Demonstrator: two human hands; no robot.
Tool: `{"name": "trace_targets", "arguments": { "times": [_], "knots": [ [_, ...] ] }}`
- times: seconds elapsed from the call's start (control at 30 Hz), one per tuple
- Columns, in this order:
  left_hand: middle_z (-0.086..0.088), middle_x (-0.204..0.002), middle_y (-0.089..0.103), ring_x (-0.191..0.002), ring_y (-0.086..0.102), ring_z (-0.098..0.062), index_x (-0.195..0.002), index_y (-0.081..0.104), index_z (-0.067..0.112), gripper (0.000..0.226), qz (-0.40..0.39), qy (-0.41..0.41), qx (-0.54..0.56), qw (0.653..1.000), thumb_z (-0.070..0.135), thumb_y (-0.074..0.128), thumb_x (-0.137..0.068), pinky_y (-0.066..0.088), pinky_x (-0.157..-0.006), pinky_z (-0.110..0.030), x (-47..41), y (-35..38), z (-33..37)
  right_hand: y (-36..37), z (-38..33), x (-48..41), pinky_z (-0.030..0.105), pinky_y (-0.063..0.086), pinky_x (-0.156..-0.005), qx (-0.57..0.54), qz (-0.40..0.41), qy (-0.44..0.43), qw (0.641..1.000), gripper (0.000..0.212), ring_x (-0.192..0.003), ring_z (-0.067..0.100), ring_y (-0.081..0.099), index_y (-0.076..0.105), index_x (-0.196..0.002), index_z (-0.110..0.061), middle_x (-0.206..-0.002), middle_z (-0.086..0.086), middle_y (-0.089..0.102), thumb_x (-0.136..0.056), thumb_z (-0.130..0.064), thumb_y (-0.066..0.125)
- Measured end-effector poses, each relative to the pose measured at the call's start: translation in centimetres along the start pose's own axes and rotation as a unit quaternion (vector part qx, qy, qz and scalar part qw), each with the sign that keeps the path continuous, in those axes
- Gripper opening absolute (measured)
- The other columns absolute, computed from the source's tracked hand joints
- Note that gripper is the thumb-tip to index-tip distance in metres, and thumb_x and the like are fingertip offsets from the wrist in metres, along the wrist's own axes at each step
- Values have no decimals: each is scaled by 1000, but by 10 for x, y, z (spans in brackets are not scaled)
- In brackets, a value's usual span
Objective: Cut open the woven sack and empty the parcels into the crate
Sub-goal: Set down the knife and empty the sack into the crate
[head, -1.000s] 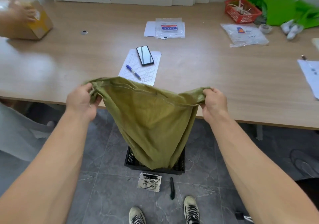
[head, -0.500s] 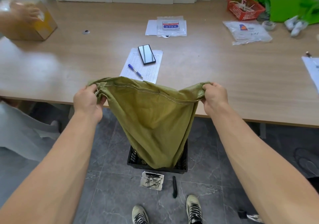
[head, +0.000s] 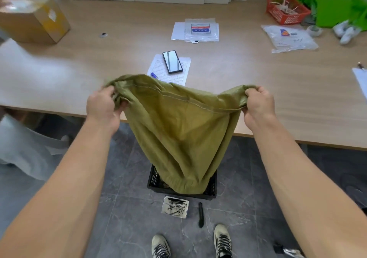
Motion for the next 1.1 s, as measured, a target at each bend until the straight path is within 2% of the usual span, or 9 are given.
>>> {"name": "trace_targets", "arguments": {
  "times": [0.07,0.17,0.33,0.5,0.63,0.77,0.9,1.03,1.1],
  "knots": [
    [-5,-86,63,-81,62,-19,-102,60,15,17,8,-17,-5,1000,7,46,-95,53,-57,-22,0,-1,-2,1,0,0,34,50,-70,23,-7,25,999,26,-75,19,57,58,-81,-14,-88,10,60,-95,3,44],
    [-5,-87,65,-80,62,-19,-91,61,17,17,21,35,97,994,7,48,-94,52,-63,-24,-2,-3,18,-1,-14,-1,31,49,-65,-32,-3,-17,999,24,-71,16,57,61,-82,-15,-79,5,60,-94,1,48],
    [-4,-88,63,-92,60,-20,-90,60,20,18,-1,-31,-44,999,8,46,-96,53,-63,-26,0,-8,-1,-2,8,4,31,51,-66,26,-7,21,999,26,-79,20,59,61,-84,-15,-83,5,61,-95,2,45],
    [-4,-89,67,-84,64,-19,-89,65,18,20,31,46,113,992,9,48,-94,54,-71,-26,0,-8,23,7,-21,2,31,48,-66,-63,9,-36,997,26,-72,16,56,62,-80,-17,-77,3,60,-93,1,49],
    [-2,-87,62,-76,60,-11,-102,58,16,19,-11,-19,-44,999,7,42,-99,51,-64,-25,11,-2,6,8,-7,4,33,51,-71,22,-18,11,1000,24,-84,22,58,61,-84,-14,-84,6,61,-96,1,46],
    [0,-82,63,-72,62,-12,-84,58,19,22,35,60,58,996,7,45,-97,52,-66,-25,4,0,35,9,-30,0,30,51,-66,-38,-22,-30,999,24,-72,17,58,60,-86,-14,-81,5,60,-96,2,46],
    [5,-82,56,-73,59,-8,-83,52,22,17,57,-28,-70,996,12,49,-96,53,-58,-19,1,-4,20,9,-18,0,34,51,-71,19,-27,1,999,26,-80,22,58,60,-86,-14,-86,9,60,-96,3,43],
    [-2,-83,66,-77,64,-18,-82,61,18,24,48,72,81,993,6,46,-95,53,-68,-26,4,0,39,12,-37,4,32,50,-69,-14,-36,-48,998,26,-74,17,57,61,-83,-15,-81,5,60,-96,3,45],
    [-5,-88,67,-82,64,-21,-85,63,18,25,27,94,85,992,6,44,-96,53,-70,-28,4,3,46,15,-45,2,30,49,-68,-38,-31,-76,996,27,-73,15,57,62,-82,-17,-79,3,60,-95,2,47]
  ]
}}
Point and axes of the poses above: each hand's wrist, its own x-axis away from the middle knuckle, its own y-axis out of the palm, z = x × y, the point moved 1 cm from there along -x, towards the middle knuckle
